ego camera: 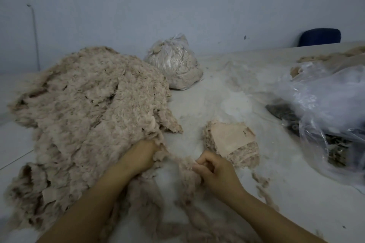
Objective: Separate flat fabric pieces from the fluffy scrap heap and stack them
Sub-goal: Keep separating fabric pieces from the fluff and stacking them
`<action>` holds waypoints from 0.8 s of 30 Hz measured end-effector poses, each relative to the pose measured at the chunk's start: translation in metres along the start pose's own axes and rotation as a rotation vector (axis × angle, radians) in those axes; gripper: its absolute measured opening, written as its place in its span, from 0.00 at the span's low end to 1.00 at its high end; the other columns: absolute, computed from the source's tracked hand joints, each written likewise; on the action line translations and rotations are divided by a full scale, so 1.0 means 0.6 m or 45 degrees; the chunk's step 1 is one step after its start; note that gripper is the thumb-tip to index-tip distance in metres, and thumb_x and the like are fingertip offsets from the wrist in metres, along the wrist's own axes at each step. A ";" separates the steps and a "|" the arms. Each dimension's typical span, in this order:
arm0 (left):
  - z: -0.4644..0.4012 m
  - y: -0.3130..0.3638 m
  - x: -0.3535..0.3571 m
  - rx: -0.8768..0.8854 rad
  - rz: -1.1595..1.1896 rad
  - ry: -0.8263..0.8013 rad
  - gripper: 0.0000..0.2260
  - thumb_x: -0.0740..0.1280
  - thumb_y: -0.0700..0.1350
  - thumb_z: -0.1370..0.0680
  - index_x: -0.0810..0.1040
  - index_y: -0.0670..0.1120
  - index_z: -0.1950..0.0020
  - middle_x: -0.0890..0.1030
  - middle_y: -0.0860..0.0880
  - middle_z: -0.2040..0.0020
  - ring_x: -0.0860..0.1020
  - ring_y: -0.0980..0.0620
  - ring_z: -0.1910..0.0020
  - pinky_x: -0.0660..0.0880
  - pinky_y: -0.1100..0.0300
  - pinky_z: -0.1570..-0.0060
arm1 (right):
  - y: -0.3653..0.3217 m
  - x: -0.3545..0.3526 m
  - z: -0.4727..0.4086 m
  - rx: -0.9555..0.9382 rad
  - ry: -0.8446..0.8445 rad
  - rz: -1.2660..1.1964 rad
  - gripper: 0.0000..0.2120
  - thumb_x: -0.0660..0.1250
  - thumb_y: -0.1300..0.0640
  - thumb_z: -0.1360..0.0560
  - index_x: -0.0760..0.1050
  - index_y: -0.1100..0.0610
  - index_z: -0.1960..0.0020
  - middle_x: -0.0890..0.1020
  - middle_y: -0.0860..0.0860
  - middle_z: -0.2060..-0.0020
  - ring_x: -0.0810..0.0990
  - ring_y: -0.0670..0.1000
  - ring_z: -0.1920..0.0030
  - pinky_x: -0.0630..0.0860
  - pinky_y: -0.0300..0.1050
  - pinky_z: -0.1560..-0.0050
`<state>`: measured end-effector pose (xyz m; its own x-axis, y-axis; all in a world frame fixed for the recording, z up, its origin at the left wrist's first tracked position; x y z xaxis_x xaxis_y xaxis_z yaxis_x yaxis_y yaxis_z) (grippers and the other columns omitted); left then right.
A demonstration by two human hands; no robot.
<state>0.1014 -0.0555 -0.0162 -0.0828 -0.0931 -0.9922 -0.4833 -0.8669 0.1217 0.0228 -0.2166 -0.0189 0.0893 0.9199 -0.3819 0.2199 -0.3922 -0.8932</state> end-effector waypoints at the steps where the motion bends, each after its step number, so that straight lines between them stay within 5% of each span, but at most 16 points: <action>1: 0.000 -0.007 0.006 -0.042 -0.021 -0.034 0.07 0.64 0.42 0.24 0.81 0.42 0.56 0.83 0.45 0.52 0.80 0.48 0.52 0.71 0.60 0.56 | 0.005 -0.011 0.004 0.036 0.027 -0.108 0.13 0.69 0.62 0.25 0.71 0.54 0.66 0.72 0.43 0.76 0.71 0.41 0.73 0.68 0.33 0.68; 5: 0.009 0.036 0.000 0.073 0.541 -0.080 0.05 0.73 0.51 0.28 0.79 0.51 0.57 0.81 0.56 0.54 0.79 0.56 0.55 0.77 0.57 0.53 | 0.013 -0.005 0.009 0.140 -0.057 -0.472 0.06 0.64 0.61 0.22 0.74 0.58 0.57 0.77 0.46 0.73 0.75 0.44 0.72 0.72 0.36 0.69; 7: 0.013 0.068 -0.019 0.111 1.046 -0.039 0.06 0.70 0.52 0.26 0.77 0.53 0.53 0.79 0.63 0.56 0.77 0.64 0.59 0.75 0.66 0.60 | 0.016 -0.001 0.009 0.170 -0.044 -0.590 0.05 0.63 0.62 0.22 0.73 0.61 0.56 0.79 0.50 0.71 0.78 0.48 0.70 0.75 0.39 0.68; 9: 0.013 0.094 -0.015 0.118 1.270 -0.095 0.10 0.63 0.58 0.24 0.76 0.57 0.45 0.78 0.69 0.51 0.76 0.71 0.52 0.71 0.75 0.56 | 0.017 0.002 0.010 0.166 -0.025 -0.680 0.05 0.63 0.62 0.22 0.71 0.61 0.57 0.79 0.53 0.71 0.78 0.51 0.70 0.76 0.42 0.68; 11: 0.010 0.095 0.011 0.074 1.198 -0.103 0.13 0.59 0.54 0.20 0.81 0.50 0.47 0.82 0.59 0.46 0.77 0.68 0.51 0.73 0.71 0.51 | 0.007 0.000 0.011 0.097 -0.026 -0.679 0.07 0.63 0.61 0.22 0.69 0.60 0.59 0.79 0.51 0.72 0.77 0.49 0.70 0.75 0.41 0.68; 13: 0.003 0.060 0.033 -0.002 0.830 -0.030 0.14 0.61 0.45 0.19 0.79 0.43 0.61 0.84 0.47 0.53 0.77 0.61 0.59 0.73 0.66 0.57 | 0.001 -0.013 0.011 0.030 0.019 -0.679 0.09 0.63 0.58 0.24 0.67 0.60 0.60 0.77 0.50 0.73 0.76 0.47 0.72 0.74 0.39 0.69; 15: 0.000 0.015 0.054 -0.170 0.505 -0.054 0.12 0.62 0.42 0.20 0.76 0.41 0.62 0.81 0.44 0.58 0.77 0.51 0.58 0.70 0.60 0.58 | 0.006 -0.036 0.008 0.032 0.128 -0.691 0.09 0.63 0.61 0.24 0.66 0.61 0.61 0.76 0.50 0.75 0.74 0.46 0.74 0.72 0.37 0.71; 19: -0.005 0.033 0.021 -0.110 0.561 -0.019 0.13 0.59 0.54 0.20 0.78 0.47 0.50 0.81 0.51 0.53 0.78 0.53 0.54 0.71 0.61 0.54 | 0.012 -0.045 -0.007 0.137 0.178 -0.675 0.08 0.66 0.66 0.24 0.67 0.62 0.59 0.80 0.55 0.73 0.77 0.49 0.75 0.73 0.38 0.73; 22: -0.006 0.079 -0.053 -0.043 0.408 0.334 0.21 0.53 0.66 0.23 0.77 0.53 0.50 0.80 0.56 0.53 0.77 0.56 0.54 0.67 0.64 0.56 | 0.010 -0.029 -0.015 0.223 0.164 -0.796 0.09 0.68 0.66 0.25 0.66 0.62 0.53 0.81 0.55 0.71 0.79 0.49 0.73 0.76 0.39 0.71; 24: -0.004 0.088 -0.053 -0.115 0.837 0.353 0.29 0.55 0.71 0.30 0.73 0.55 0.37 0.77 0.59 0.49 0.76 0.62 0.52 0.69 0.67 0.52 | 0.011 -0.016 -0.018 0.281 0.150 -0.825 0.11 0.69 0.64 0.26 0.69 0.62 0.47 0.81 0.54 0.72 0.80 0.48 0.73 0.77 0.37 0.71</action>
<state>0.0807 -0.0997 0.0219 -0.1018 -0.7205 -0.6860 -0.3347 -0.6245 0.7056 0.0338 -0.2278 -0.0186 0.1141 0.9583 0.2622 0.0631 0.2564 -0.9645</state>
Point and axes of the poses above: each hand's wrist, its own z-axis away from the middle knuckle, its own x-axis out of the palm, y = z × x, the point moved 9 cm from there along -z, towards the middle knuckle
